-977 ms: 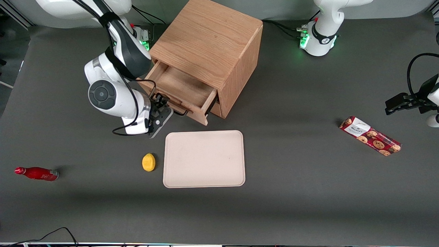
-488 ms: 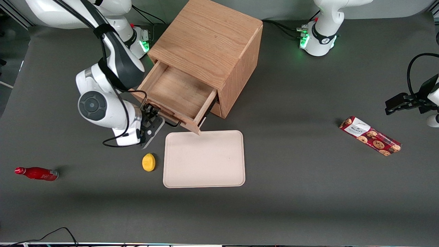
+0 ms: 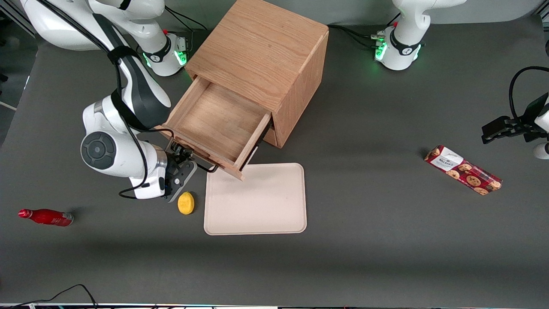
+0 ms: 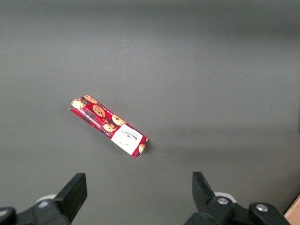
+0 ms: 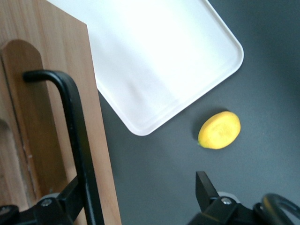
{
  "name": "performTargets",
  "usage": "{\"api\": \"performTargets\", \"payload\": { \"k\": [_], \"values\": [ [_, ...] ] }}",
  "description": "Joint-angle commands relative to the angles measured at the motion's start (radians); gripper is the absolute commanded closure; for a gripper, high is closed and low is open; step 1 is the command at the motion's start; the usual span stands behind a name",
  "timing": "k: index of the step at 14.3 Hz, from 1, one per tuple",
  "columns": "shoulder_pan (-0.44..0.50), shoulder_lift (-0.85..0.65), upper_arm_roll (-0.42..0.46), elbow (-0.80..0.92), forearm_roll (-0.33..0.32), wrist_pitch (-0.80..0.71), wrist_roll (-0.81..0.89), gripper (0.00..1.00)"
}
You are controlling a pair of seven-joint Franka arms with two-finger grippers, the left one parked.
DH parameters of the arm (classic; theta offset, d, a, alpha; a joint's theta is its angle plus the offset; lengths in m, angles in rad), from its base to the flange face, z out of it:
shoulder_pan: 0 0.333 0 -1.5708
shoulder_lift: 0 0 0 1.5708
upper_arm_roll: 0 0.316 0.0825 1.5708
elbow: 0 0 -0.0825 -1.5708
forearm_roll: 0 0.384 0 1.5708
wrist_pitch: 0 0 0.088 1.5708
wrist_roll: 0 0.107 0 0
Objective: Open upper drawer
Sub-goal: 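Pull the handle outward with the right gripper, sliding the drawer open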
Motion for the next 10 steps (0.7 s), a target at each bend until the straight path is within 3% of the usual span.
{"api": "performTargets", "payload": {
  "k": [1,10],
  "values": [
    [0.012,0.084,-0.001,0.117,-0.025,-0.01,-0.043,0.0],
    [0.006,0.134,-0.047,0.178,-0.041,-0.01,-0.143,0.0]
  ]
}}
